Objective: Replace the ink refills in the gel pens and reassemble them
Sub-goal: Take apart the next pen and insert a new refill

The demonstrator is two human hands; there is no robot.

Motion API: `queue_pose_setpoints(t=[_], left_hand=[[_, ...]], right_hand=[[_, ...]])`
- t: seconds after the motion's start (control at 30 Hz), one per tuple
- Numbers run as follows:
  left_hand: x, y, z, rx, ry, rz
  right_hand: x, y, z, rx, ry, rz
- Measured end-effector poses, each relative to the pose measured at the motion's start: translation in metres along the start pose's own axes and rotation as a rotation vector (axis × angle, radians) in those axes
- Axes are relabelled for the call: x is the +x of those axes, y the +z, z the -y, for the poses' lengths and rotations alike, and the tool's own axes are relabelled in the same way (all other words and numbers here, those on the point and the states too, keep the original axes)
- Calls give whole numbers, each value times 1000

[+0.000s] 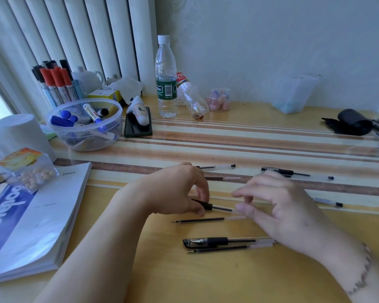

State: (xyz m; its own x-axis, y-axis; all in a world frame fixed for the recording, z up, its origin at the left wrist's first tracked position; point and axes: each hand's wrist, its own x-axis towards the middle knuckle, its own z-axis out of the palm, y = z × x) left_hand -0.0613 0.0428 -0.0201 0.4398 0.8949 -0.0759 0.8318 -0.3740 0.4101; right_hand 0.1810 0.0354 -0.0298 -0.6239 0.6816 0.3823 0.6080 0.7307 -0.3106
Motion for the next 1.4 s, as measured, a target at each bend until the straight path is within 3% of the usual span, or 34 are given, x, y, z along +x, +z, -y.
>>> queue_pose_setpoints(t=[0.17,0.27,0.43,0.73,1.0,1.27,1.4], left_hand=[[1,1,-7,3,35,-120],[4,4,-13,-82,82,-210],[8,14,-22,-74,92,-172],[5,8,-17,-92,139,-220],[4,2,-14,-92,182,-427],[9,6,-22,-260,205,-425],[9,7,-21,-285,207,-456]], right_hand=[[4,6,-4,-94,95,81],[11,11,-2,-82,64,44],[10,7,-12,-118,51,-59],[12,1,-9,-241,-31,-52],[7,-7,-22,13,119,-89],[11,-7,-17,54,121,-319],[9,-4,-15,167,147,-150]])
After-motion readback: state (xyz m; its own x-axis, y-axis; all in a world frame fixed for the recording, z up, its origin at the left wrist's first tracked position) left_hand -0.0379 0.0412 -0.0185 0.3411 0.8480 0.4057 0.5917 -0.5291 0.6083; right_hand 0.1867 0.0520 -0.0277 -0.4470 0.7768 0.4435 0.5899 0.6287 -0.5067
